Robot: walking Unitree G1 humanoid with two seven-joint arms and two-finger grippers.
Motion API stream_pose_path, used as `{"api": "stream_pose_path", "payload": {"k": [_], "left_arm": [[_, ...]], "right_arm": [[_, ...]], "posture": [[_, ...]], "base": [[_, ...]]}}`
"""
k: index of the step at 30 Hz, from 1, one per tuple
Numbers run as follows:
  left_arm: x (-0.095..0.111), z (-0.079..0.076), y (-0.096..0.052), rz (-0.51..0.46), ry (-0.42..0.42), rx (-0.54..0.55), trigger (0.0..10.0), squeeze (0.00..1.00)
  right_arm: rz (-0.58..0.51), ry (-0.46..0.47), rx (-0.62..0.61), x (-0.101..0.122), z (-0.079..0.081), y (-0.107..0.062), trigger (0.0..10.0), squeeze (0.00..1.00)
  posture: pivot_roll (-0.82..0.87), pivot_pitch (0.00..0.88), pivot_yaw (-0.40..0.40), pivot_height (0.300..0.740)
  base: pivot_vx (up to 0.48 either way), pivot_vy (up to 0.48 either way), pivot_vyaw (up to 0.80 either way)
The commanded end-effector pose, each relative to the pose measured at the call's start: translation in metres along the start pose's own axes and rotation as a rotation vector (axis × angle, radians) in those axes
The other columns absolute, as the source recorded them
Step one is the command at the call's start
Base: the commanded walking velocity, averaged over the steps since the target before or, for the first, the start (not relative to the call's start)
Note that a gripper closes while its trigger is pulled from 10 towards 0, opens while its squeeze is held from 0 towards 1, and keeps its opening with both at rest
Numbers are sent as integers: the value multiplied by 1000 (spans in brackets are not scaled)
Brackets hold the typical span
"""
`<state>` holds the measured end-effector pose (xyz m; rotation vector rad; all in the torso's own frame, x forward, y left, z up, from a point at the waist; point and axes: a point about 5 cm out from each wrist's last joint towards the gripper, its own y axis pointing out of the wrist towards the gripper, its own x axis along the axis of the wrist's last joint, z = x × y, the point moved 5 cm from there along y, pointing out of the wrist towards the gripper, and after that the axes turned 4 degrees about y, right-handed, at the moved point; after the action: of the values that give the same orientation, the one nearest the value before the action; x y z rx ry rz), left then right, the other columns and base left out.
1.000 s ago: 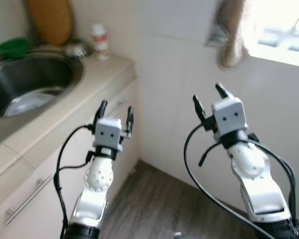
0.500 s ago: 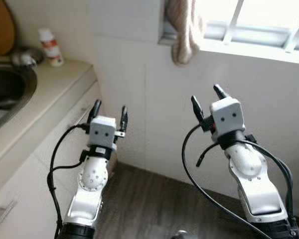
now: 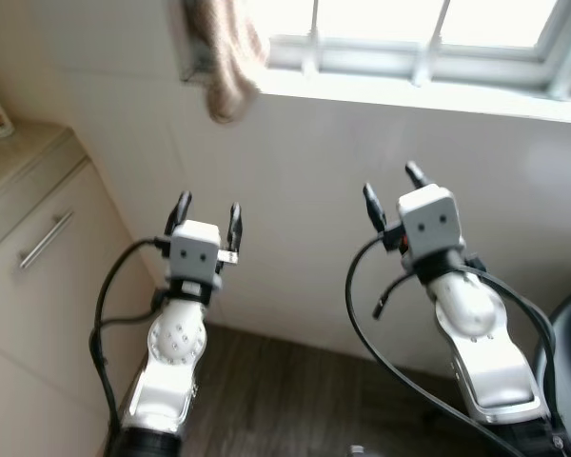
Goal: Kitchen organization
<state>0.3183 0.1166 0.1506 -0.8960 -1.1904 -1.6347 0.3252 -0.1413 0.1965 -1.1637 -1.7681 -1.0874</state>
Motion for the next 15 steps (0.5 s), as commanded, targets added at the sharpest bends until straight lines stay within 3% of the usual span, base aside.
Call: {"api": "stream_pose_path", "payload": {"k": [1,6,9,13,15], "left_arm": [[0,7,1,-3,18,11,10000,0],[0,7,1,-1,18,12,10000,0],[0,7,1,-3,12,16,10000,0],[0,7,2,-4,12,16,10000,0],[0,7,2,-1,13,15,10000,0]], "right_arm": [[-12,-6,-2,4,1,2,10000,0],[-2,-8,-8,2,0,2,10000,0],[31,-3,-37,-5,-5,2,10000,0],[112,77,-180,-20,-30,2,10000,0],[203,178,-338,-38,-55,-3,10000,0]], "posture": [[-188,0,18,740],[-188,0,18,740],[-190,0,19,740],[-190,0,18,740],[-189,0,18,740]], "base": [[0,-480,0],[0,-480,0],[0,0,0],[0,0,0],[0,0,-800]]}}
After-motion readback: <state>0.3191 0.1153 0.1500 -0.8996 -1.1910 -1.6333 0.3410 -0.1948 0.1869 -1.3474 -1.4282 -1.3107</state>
